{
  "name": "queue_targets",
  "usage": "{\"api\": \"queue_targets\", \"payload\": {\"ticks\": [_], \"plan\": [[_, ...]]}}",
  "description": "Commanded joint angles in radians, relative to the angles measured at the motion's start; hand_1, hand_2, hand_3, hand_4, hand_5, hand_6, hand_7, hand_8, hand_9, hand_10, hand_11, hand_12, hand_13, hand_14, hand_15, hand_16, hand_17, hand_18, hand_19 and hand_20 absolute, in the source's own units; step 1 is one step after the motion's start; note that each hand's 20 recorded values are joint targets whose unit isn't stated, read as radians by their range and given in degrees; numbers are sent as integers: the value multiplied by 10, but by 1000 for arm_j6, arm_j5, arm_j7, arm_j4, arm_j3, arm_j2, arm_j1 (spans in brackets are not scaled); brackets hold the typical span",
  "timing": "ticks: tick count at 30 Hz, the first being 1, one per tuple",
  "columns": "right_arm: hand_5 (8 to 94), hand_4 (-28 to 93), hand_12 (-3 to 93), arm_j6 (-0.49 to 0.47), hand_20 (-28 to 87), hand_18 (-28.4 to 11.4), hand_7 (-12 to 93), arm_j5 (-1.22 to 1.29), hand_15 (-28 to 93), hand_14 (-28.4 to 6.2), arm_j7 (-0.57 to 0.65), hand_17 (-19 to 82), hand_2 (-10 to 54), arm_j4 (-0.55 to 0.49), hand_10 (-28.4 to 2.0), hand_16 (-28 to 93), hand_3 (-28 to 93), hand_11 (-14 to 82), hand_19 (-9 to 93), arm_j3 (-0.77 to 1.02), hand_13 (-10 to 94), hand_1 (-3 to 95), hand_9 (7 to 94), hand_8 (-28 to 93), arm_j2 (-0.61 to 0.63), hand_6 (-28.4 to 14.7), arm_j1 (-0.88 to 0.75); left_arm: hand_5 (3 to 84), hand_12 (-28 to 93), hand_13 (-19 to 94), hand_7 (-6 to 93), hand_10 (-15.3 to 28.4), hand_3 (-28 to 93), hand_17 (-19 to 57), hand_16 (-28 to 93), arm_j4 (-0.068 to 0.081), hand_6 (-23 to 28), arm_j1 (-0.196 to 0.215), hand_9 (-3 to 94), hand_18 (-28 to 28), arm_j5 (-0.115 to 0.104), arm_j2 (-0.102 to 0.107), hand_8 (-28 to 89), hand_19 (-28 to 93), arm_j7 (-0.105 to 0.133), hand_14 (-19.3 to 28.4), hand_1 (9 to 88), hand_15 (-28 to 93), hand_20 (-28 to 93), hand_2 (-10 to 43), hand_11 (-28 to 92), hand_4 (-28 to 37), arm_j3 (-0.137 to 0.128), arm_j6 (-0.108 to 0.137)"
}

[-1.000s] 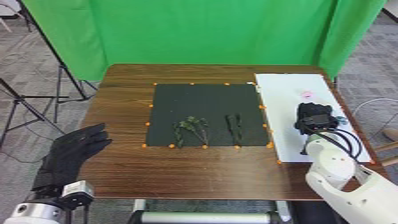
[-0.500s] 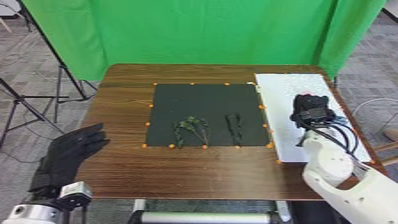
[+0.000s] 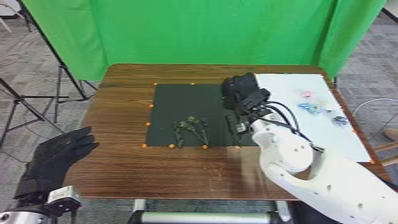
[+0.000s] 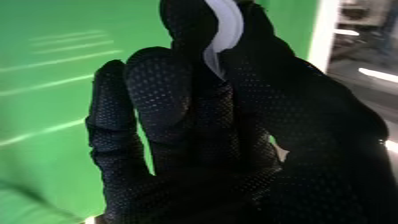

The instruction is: Arrange flowers

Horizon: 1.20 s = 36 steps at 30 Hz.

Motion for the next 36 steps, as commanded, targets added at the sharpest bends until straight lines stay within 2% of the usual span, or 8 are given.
{"api": "queue_targets", "payload": {"ticks": [1, 5, 8, 12, 16, 21, 27, 36], "plan": [[801, -283, 414, -17, 266, -232, 281, -51, 630, -56, -69, 290, -95, 32, -63, 356, 767, 136, 816, -46, 728, 573, 912, 74, -285, -7, -23, 456, 87, 272, 135, 220, 827, -99, -123, 8, 139, -37, 378, 213, 10, -30, -84, 565, -29, 283, 266, 578, 113, 61, 352, -140, 17, -13], [800, -283, 412, -27, 268, -231, 283, -95, 629, -55, -109, 289, -95, 95, -62, 357, 769, 136, 814, -40, 727, 572, 913, 72, -388, -6, -86, 456, 87, 272, 136, 221, 827, -99, -123, 25, 139, -103, 378, 213, 36, -51, -84, 565, -75, 283, 266, 578, 113, 61, 351, -140, 45, -51], [799, -283, 412, -32, 269, -230, 285, -111, 630, -55, -125, 288, -95, 125, -61, 357, 771, 136, 813, -32, 727, 568, 913, 70, -432, -4, -130, 456, 88, 272, 135, 221, 828, -99, -122, 29, 139, -115, 378, 213, 48, -57, -85, 565, -83, 283, 266, 578, 113, 61, 352, -140, 50, -69], [797, -283, 411, -54, 271, -228, 287, -141, 631, -55, -142, 287, -95, 168, -62, 354, 772, 138, 811, -20, 727, 565, 912, 67, -474, -4, -166, 456, 87, 272, 135, 220, 827, -99, -123, 32, 139, -123, 378, 213, 51, -66, -85, 565, -91, 283, 267, 578, 113, 62, 352, -141, 50, -73], [795, -283, 409, -44, 272, -227, 290, -159, 631, -53, -124, 285, -95, 224, -61, 354, 771, 139, 809, -24, 726, 564, 911, 63, -486, -3, -146, 457, 87, 272, 136, 220, 827, -99, -122, 45, 139, -164, 379, 213, 55, -55, -85, 564, -96, 283, 267, 579, 113, 61, 353, -140, 65, -88], [795, -283, 406, -42, 273, -225, 293, -157, 630, -53, -102, 282, -95, 285, -61, 352, 770, 140, 805, -18, 727, 563, 909, 58, -510, -2, -118, 457, 87, 273, 136, 221, 828, -99, -123, 54, 139, -195, 380, 213, 51, -34, -85, 565, -78, 283, 266, 579, 113, 61, 353, -139, 84, -79], [791, -283, 400, -68, 275, -225, 292, -181, 629, -53, -92, 279, -95, 324, -64, 348, 771, 141, 803, 3, 726, 559, 909, 49, -545, 1, -124, 457, 86, 274, 137, 222, 827, -99, -123, 62, 138, -228, 381, 213, 36, 10, -85, 564, -65, 283, 267, 579, 113, 61, 351, -140, 106, -63], [776, -283, 388, -108, 277, -226, 295, -169, 634, -63, -103, 264, -95, 305, -71, 343, 767, 144, 799, 17, 705, 534, 894, 40, -569, -4, -156, 456, 88, 273, 136, 221, 828, -99, -123, 62, 138, -237, 381, 213, 46, -7, -84, 564, -86, 284, 267, 579, 113, 60, 353, -140, 105, -71]]}}
